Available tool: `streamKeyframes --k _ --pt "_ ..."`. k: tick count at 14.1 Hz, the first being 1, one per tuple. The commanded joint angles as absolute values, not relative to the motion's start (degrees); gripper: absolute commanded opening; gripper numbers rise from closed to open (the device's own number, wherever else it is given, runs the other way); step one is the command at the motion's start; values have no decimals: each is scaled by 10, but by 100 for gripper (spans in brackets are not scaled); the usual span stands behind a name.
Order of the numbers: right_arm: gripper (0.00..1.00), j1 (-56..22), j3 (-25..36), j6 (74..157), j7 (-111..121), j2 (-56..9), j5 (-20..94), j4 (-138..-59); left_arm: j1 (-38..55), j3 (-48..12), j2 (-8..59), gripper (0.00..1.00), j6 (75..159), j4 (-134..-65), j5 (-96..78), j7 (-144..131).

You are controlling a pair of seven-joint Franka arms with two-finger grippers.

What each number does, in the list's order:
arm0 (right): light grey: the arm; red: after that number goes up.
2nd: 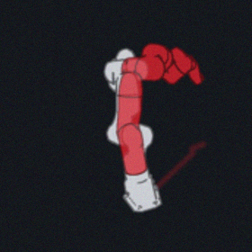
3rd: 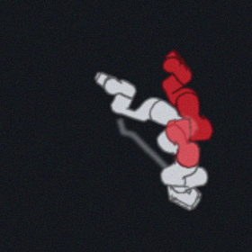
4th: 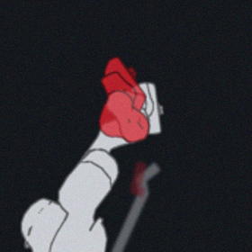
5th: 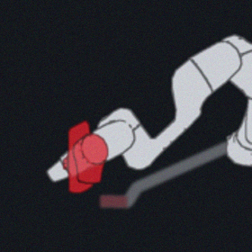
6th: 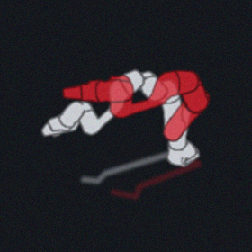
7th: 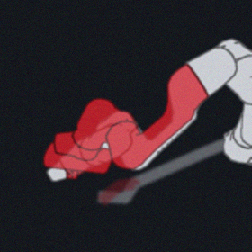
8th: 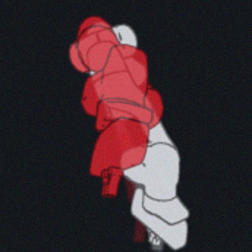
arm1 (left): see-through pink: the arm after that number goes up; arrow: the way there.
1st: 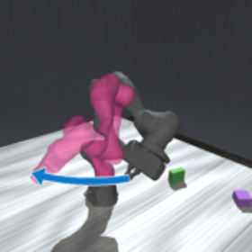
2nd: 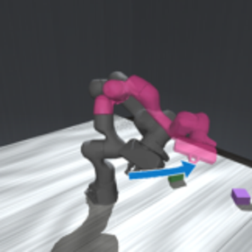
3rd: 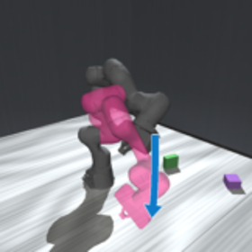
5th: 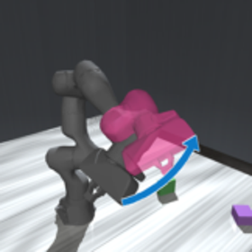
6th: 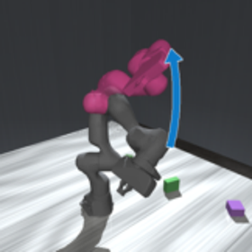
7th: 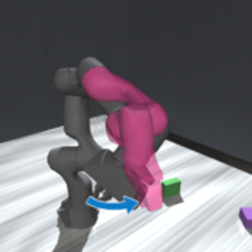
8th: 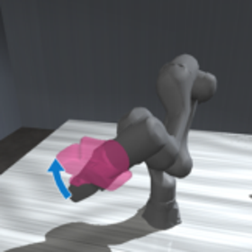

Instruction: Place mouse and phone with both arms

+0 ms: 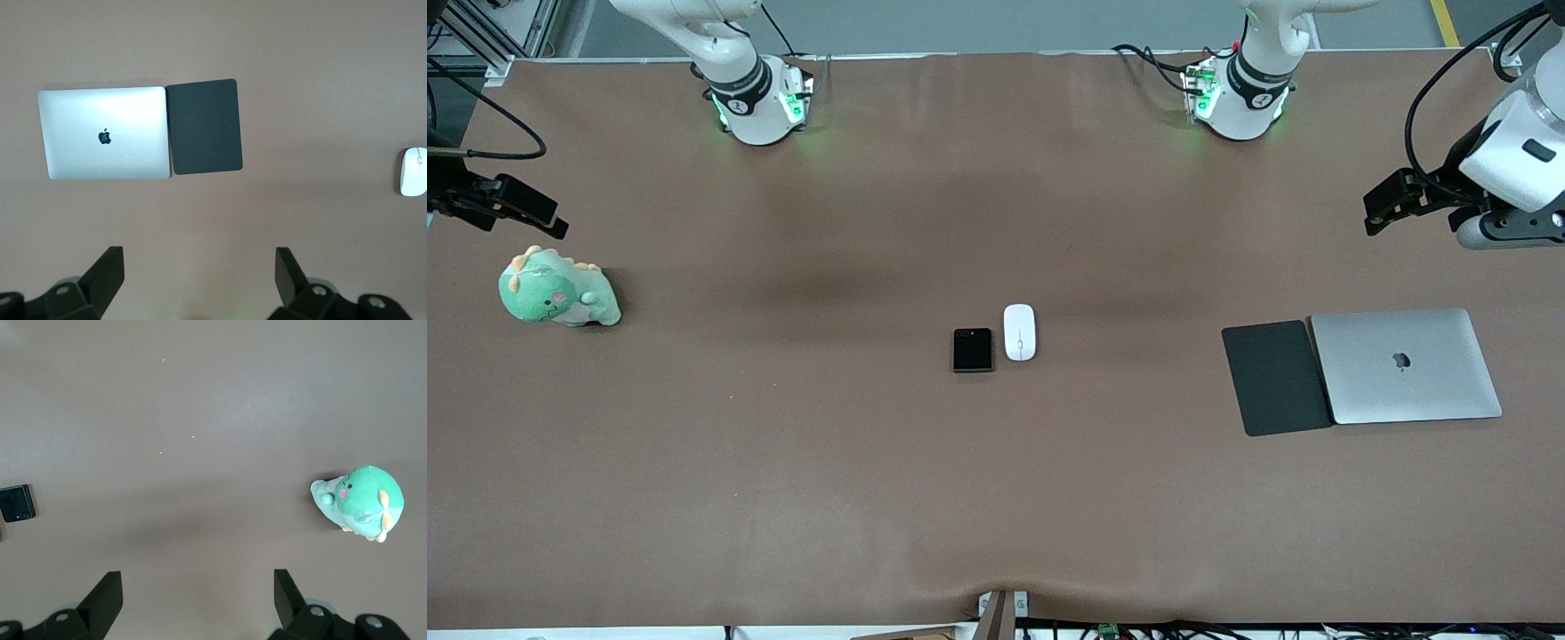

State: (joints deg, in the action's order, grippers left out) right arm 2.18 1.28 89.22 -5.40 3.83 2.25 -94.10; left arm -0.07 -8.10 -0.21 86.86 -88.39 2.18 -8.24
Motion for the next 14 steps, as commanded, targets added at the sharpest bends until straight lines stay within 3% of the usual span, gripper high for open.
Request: streamKeyframes --k 1,14 --pt "100 18 13 889 -64 36 17 -934 -6 -83 -5 100 859 -878 16 -78" --pt "100 18 13 889 -63 36 16 -934 -4 -83 10 100 862 -878 12 -80"
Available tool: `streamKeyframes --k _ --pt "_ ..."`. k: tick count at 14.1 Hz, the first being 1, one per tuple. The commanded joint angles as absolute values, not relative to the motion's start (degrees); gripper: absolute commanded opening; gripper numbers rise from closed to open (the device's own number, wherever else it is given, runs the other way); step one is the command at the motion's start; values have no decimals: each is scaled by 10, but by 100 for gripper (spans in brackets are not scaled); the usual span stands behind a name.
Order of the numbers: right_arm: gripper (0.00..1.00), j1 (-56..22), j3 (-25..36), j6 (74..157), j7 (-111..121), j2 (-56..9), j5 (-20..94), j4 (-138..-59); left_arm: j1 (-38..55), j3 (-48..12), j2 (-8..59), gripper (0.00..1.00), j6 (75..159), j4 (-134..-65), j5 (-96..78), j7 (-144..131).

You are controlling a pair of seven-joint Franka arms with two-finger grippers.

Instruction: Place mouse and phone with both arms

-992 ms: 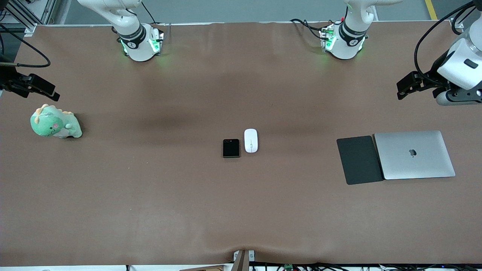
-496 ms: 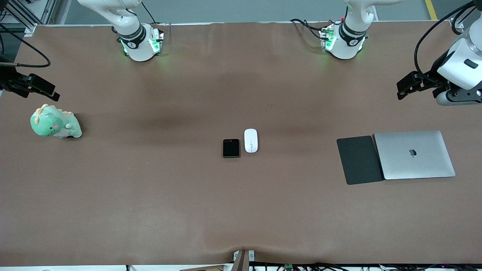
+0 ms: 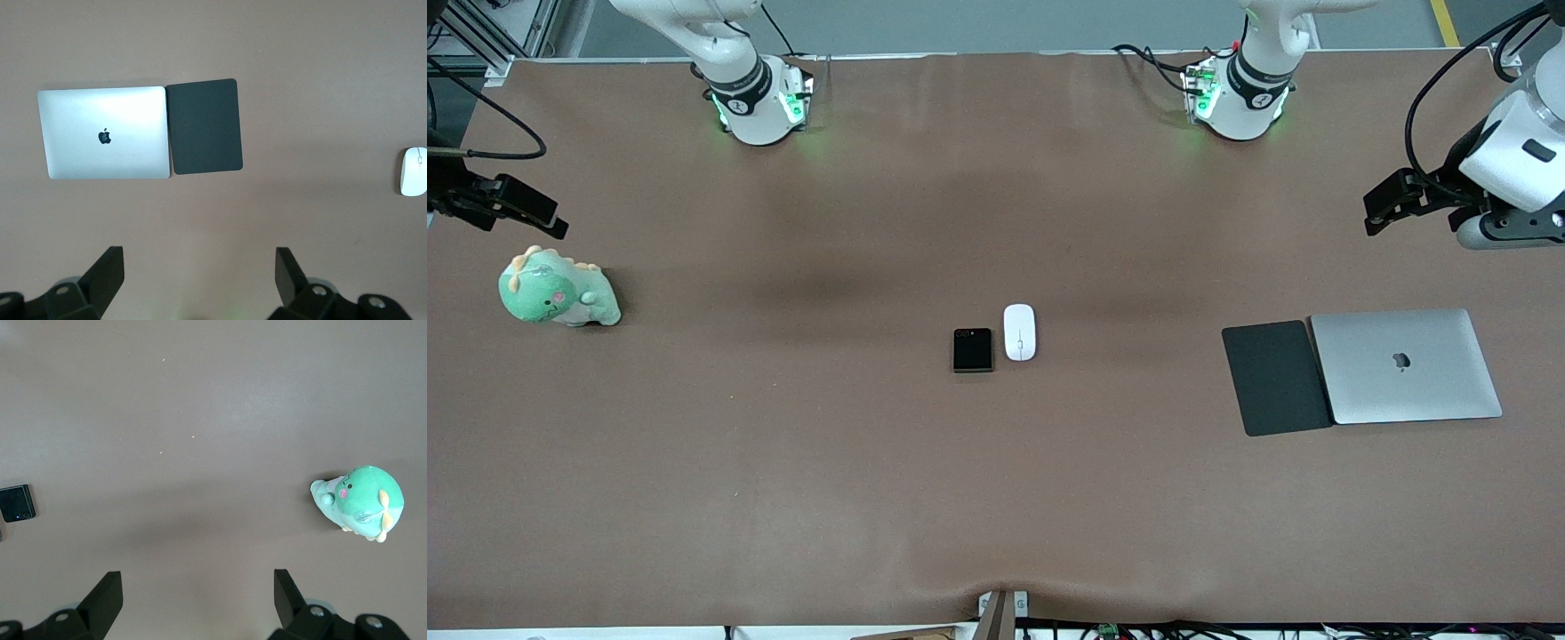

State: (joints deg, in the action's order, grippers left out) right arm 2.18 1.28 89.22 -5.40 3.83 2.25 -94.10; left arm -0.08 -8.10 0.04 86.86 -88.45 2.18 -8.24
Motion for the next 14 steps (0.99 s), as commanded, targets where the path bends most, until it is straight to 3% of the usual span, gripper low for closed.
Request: streamKeyframes --k 1,8,14 --pt "100 18 13 889 -63 36 16 -934 -4 -83 12 100 867 -879 10 -82" --pt "100 16 12 891 -65 29 18 -934 25 -111 68 100 906 -884 9 -154" --pt "100 -30 13 893 -66 -37 19 -904 90 -120 130 100 967 -895 13 -258"
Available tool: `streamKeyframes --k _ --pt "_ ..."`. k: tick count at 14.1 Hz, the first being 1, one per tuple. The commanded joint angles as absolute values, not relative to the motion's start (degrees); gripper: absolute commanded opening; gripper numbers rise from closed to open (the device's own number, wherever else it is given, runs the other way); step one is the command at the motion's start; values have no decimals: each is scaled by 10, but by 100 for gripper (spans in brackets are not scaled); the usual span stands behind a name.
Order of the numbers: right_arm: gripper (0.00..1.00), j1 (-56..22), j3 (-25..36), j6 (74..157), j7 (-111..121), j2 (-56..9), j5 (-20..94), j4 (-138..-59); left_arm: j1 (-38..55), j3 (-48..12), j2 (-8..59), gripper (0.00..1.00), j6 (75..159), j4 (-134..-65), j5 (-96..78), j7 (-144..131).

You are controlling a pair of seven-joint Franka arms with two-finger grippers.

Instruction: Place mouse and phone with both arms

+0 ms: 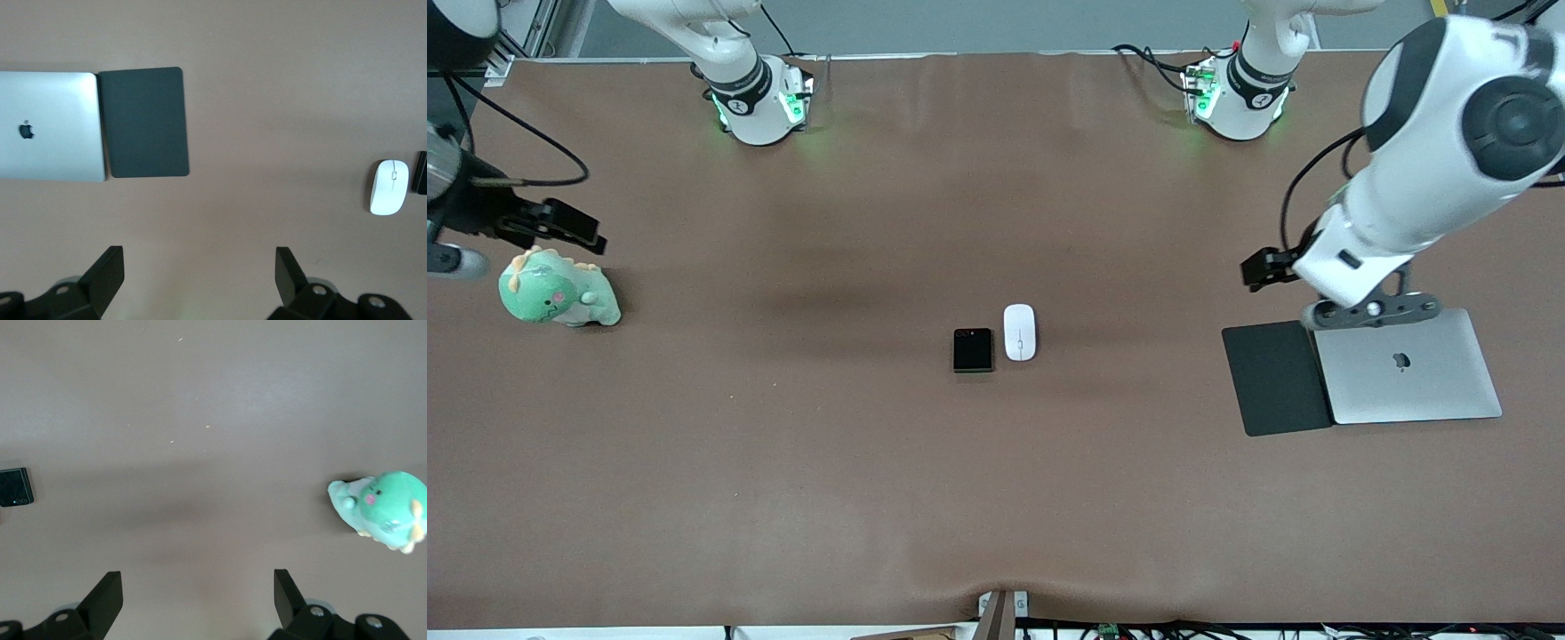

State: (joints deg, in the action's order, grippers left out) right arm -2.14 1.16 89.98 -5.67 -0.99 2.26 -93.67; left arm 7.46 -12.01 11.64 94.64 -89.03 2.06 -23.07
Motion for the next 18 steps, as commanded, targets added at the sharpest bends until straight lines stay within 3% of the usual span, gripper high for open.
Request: streamKeyframes --k 1,10,18 --pt "100 -30 13 893 -67 -44 19 -897 102 -120 138 100 981 -900 13 -272" --pt "100 -20 14 907 -92 -47 39 -891 238 -120 263 100 1144 -905 57 -500" --pt "100 -27 14 932 -137 -82 49 -887 303 -120 353 100 1250 -896 73 -513"
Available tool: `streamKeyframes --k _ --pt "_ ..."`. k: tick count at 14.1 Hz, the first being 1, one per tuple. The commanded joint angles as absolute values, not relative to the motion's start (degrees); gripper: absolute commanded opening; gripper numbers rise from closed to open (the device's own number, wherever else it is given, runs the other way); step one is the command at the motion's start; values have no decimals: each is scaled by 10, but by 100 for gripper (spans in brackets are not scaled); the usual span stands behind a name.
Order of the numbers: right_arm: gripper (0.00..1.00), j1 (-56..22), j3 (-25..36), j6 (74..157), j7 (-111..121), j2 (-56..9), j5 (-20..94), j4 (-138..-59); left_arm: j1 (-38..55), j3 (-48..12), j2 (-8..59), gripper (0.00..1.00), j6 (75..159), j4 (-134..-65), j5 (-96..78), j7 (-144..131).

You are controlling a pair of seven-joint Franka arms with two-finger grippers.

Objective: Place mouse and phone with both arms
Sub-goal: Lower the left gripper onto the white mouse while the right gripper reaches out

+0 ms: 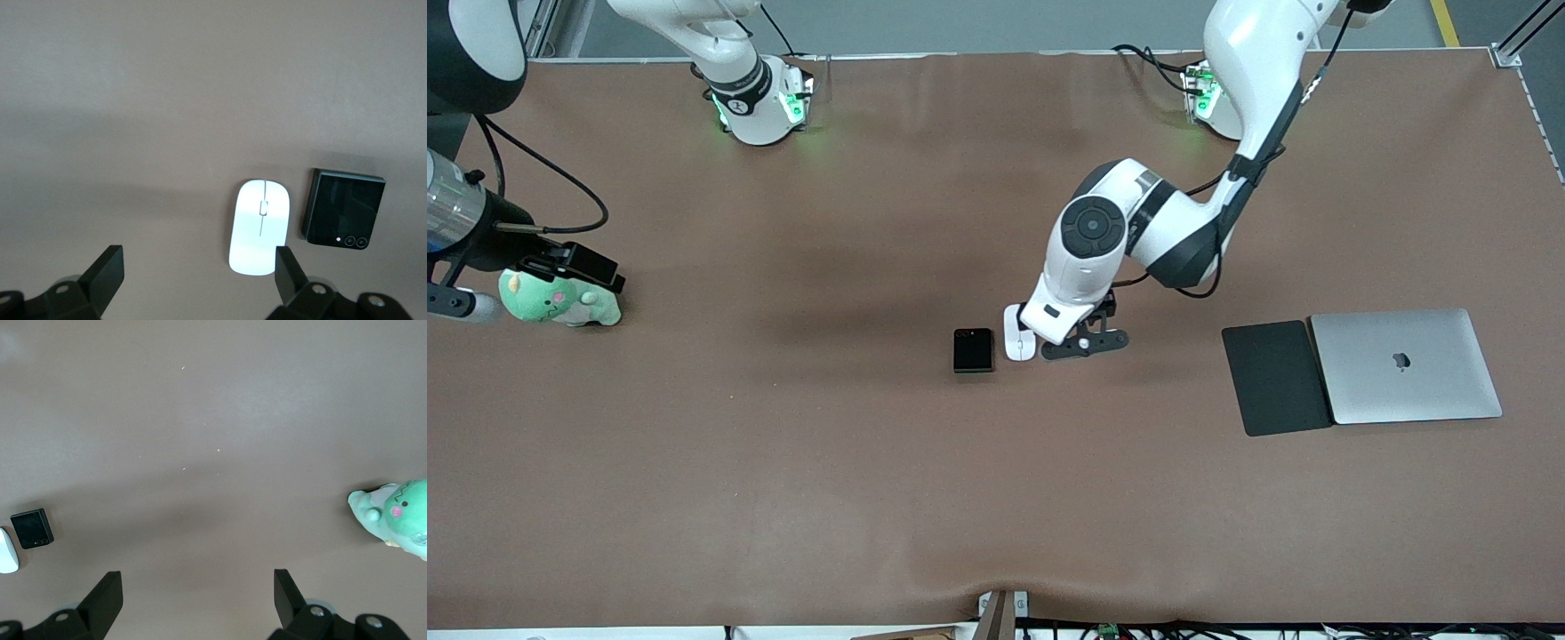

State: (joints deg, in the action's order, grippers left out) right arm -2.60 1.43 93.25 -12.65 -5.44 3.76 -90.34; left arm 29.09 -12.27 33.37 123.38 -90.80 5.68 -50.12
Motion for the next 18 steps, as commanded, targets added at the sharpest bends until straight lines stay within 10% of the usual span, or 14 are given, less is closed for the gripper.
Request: streamKeyframes --k 1,10,18 --pt "100 -31 14 933 -136 -95 47 -878 316 -120 366 100 1259 -896 76 -513" --pt "100 -83 13 1097 -130 -229 50 -853 341 -114 426 94 1318 -886 95 -526" --pt "100 -72 12 1027 14 -240 81 -861 345 -114 448 92 1339 -886 95 -534"
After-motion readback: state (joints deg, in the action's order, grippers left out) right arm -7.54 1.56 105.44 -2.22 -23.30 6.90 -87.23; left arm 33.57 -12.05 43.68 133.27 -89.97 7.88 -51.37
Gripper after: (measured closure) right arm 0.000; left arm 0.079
